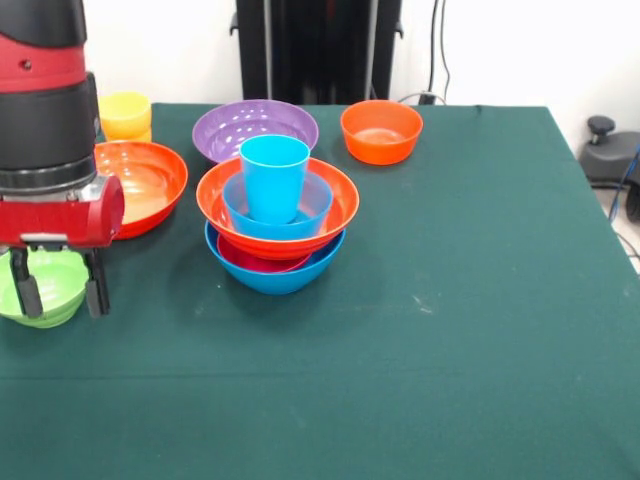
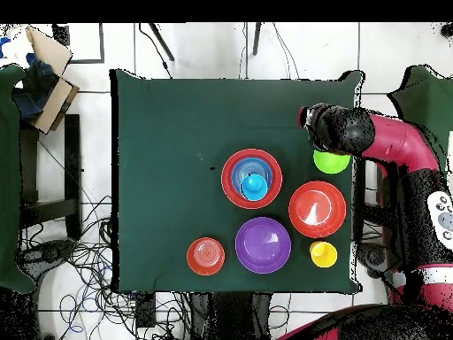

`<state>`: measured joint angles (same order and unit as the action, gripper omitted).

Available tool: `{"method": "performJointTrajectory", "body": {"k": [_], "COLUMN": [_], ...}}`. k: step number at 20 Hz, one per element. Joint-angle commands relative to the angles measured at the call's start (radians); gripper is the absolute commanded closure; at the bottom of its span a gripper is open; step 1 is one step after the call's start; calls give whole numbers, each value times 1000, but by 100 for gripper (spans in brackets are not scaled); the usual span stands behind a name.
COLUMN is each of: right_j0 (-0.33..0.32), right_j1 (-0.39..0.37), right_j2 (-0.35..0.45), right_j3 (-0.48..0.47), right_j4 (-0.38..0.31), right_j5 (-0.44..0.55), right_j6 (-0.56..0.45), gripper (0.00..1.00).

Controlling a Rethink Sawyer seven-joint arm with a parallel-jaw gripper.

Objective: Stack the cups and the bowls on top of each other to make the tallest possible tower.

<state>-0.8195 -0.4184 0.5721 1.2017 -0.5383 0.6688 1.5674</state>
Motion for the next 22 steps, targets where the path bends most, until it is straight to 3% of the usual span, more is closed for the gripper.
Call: {"method": "performJointTrajectory", "body": {"k": [1, 12, 22], "right_j0": [-23, -75, -124], "right_j1": [51, 69, 2], "right_j2": [-20, -16, 29], "right_j3": [77, 168, 292], "right_j4": [-92, -140, -158], "right_j5": [-90, -225, -297], "right_j6": [-126, -132, -97], "gripper": [0, 0, 0]}}
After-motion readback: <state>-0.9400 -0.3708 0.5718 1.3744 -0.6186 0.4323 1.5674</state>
